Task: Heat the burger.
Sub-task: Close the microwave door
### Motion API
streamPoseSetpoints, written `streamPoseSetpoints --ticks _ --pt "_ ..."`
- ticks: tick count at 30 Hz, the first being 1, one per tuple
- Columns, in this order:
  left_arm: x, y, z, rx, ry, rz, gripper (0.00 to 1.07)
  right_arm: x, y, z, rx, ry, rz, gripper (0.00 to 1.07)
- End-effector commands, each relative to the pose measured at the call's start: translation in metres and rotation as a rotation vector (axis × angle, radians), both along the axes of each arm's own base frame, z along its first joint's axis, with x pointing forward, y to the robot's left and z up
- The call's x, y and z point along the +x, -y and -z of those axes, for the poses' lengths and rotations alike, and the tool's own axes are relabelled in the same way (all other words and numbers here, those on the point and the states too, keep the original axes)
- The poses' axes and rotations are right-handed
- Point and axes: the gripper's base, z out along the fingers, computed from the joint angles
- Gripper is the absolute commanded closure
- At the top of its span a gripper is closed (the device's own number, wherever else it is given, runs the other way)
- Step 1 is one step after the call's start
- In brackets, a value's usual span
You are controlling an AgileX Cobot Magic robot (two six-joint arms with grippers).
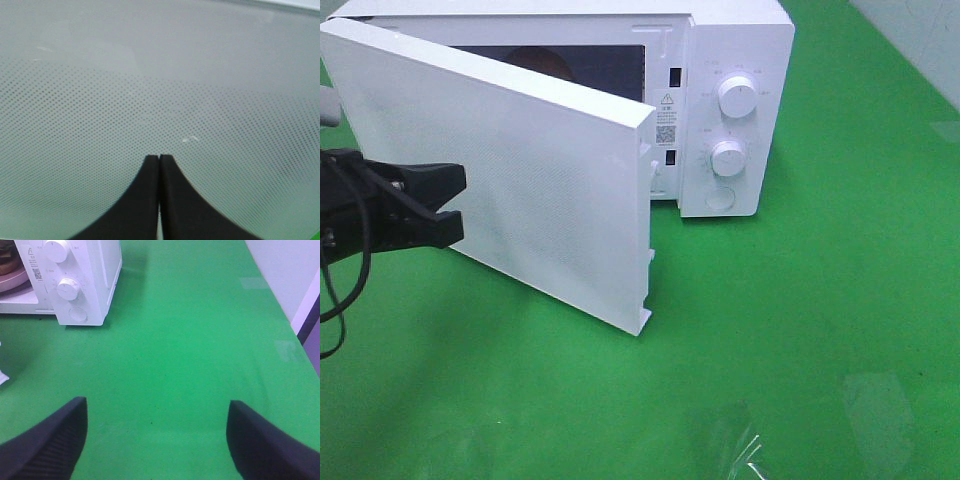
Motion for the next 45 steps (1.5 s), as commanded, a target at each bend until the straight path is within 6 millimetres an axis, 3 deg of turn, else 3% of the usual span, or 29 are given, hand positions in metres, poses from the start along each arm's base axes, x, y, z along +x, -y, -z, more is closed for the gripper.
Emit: streamPoseSetpoints --ticks 1,17,28,30,45 --pt "0.011 0.014 0.0 -0.029 0.005 -0.005 1.07 -0.004 0.0 0.0 -0.004 0.026 0.001 0.31" --pt "0.052 0.074 0.0 -0.093 0.017 0.01 1.07 -0.004 0.0 0.0 -0.004 0.026 0.001 0.31" --pt "0.074 0.104 0.0 -0.061 0.023 0.032 1.07 -0.004 0.0 0.0 -0.004 0.026 0.001 0.31" --pt "0.086 0.113 0.0 -0.053 0.026 0.031 1.07 -0.004 0.0 0.0 -0.004 0.026 0.001 0.31" --pt "0.119 0.132 0.006 -0.057 0.034 -0.01 1.07 -0.004 0.0 0.0 -0.005 0.026 0.001 0.31"
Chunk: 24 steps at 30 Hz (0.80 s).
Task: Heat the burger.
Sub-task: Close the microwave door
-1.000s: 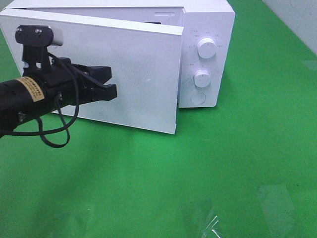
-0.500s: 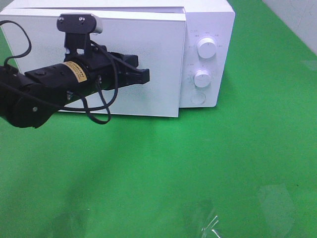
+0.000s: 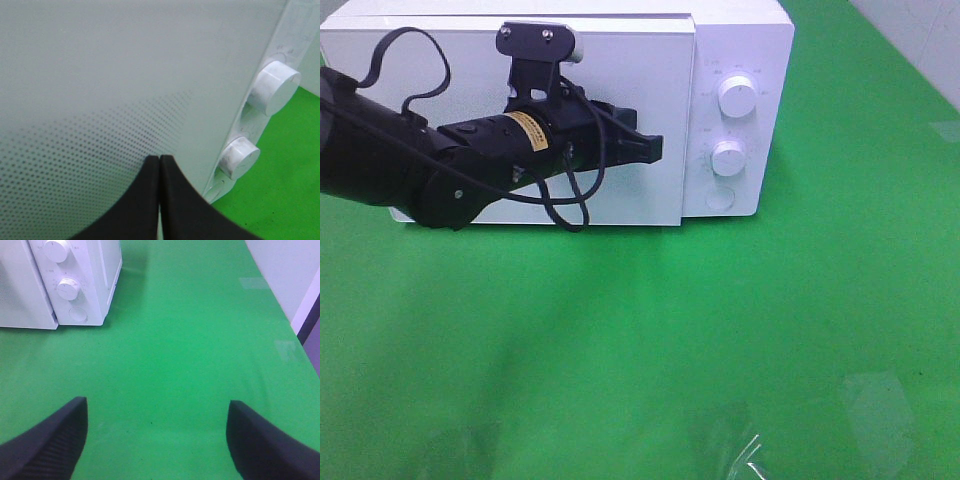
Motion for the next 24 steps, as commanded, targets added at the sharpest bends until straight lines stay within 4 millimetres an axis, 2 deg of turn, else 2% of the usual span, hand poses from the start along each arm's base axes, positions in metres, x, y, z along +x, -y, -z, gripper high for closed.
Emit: streamPoseSetpoints --ticks 1,7,15,21,24 --pt "0.013 -0.003 -0.006 -0.055 0.022 -0.072 1.07 -0.004 0.0 0.0 -0.005 0.026 0.001 0.31" --pt "0.023 -0.007 0.002 -0.004 0.041 -0.13 1.07 -0.004 0.0 0.0 -0.004 0.026 0.001 0.31" --pt "0.024 -0.009 0.002 -0.001 0.041 -0.158 1.07 -0.004 0.0 0.0 -0.004 0.026 0.001 0.31" --pt "0.009 0.003 -0.006 0.056 -0.044 -0.089 1.07 -0.004 0.0 0.0 -0.004 0.026 0.001 0.32" --pt "-0.009 0.012 -0.012 0.118 -0.146 -0.028 1.07 -0.004 0.0 0.0 -0.004 0.026 0.001 0.32"
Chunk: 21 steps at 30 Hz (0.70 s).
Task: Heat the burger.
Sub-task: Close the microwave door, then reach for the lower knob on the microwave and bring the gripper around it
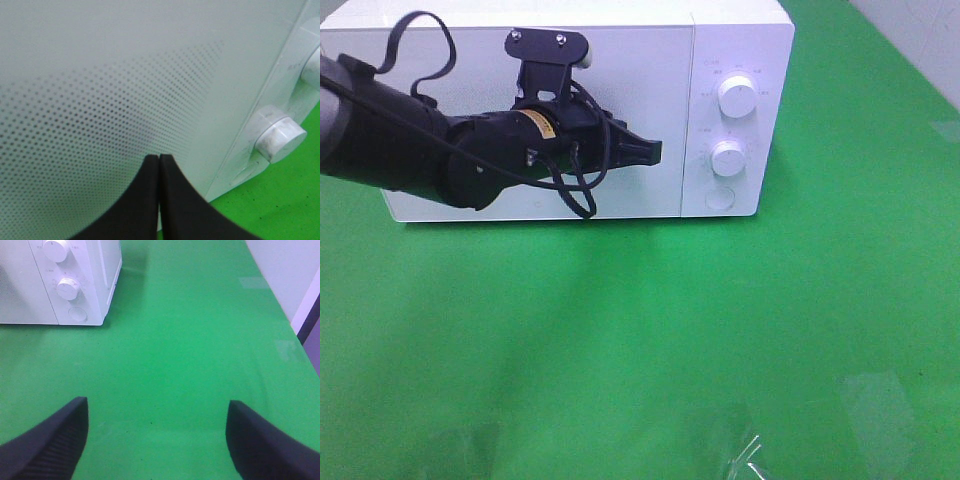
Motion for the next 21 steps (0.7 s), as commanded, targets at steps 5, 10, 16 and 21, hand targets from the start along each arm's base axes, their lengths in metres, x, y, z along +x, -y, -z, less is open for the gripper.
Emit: streamPoseSetpoints --ticks 5,10,16,21 --pt "-0.036 0.014 -0.017 0.112 -0.212 0.106 1.06 -0.004 0.0 0.0 -0.004 0.026 0.001 0.32" --pt "-0.053 0.014 -0.018 0.19 -0.334 0.15 0.64 -0.004 0.0 0.0 -0.004 0.026 0.001 0.32" --pt "-0.071 0.002 -0.015 0.32 -0.541 0.185 0.05 -0.004 0.0 0.0 -0.004 0.026 0.001 0.32" --pt "-0.085 -0.006 -0.016 0.405 -0.674 0.208 0.06 -0.004 0.0 0.0 -0.004 0.026 0.001 0.32"
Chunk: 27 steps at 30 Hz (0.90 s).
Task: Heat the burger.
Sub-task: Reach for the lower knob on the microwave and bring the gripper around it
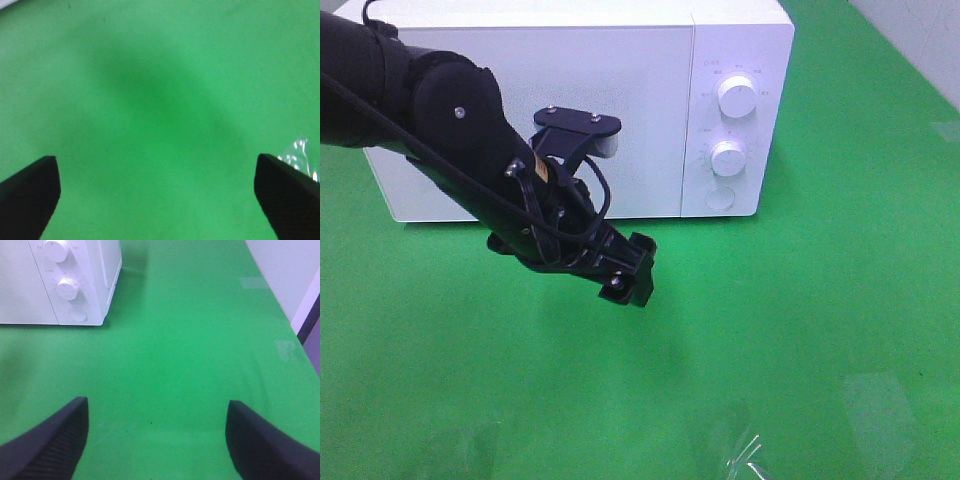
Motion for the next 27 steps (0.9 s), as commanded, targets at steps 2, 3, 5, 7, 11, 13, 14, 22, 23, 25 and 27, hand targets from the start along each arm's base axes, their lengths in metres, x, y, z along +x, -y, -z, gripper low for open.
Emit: streamPoseSetpoints --ticks 2,3,5,7,11,13,14,22,23,25,27 --pt "-0.016 -0.007 -0.014 0.048 -0.119 0.016 0.06 -0.004 0.0 0.0 -0.004 0.026 0.001 0.32" --pt "-0.016 -0.007 -0.014 0.048 -0.119 0.016 0.06 -0.004 0.0 0.0 -0.004 0.026 0.001 0.32" --pt "-0.02 -0.009 -0.02 0.054 -0.141 0.019 0.06 -0.004 0.0 0.0 -0.004 0.026 0.001 0.32" --pt "-0.023 -0.011 -0.024 0.058 -0.153 0.023 0.06 -0.004 0.0 0.0 -0.004 0.026 0.001 0.32" --pt "-0.031 -0.019 -0.036 0.092 -0.185 0.041 0.06 -0.004 0.0 0.0 -0.004 0.026 0.001 0.32" --pt "-0.032 -0.027 -0.044 0.105 -0.197 0.032 0.06 -0.004 0.0 0.0 -0.004 0.026 0.001 0.32" --pt "-0.031 -0.038 -0.05 0.122 -0.216 0.003 0.07 -0.004 0.0 0.0 -0.004 0.026 0.001 0.32" --pt "-0.016 -0.1 -0.078 0.134 -0.275 -0.156 0.07 -0.004 0.0 0.0 -0.004 0.027 0.001 0.32" --pt "-0.013 -0.119 -0.087 0.124 -0.27 -0.203 0.07 -0.004 0.0 0.0 -0.004 0.027 0.001 0.32" --pt "-0.012 -0.127 -0.091 0.119 -0.266 -0.223 0.07 -0.004 0.0 0.0 -0.004 0.027 0.001 0.32" --pt "-0.01 -0.144 -0.1 0.104 -0.258 -0.279 0.07 -0.004 0.0 0.0 -0.004 0.027 0.001 0.32"
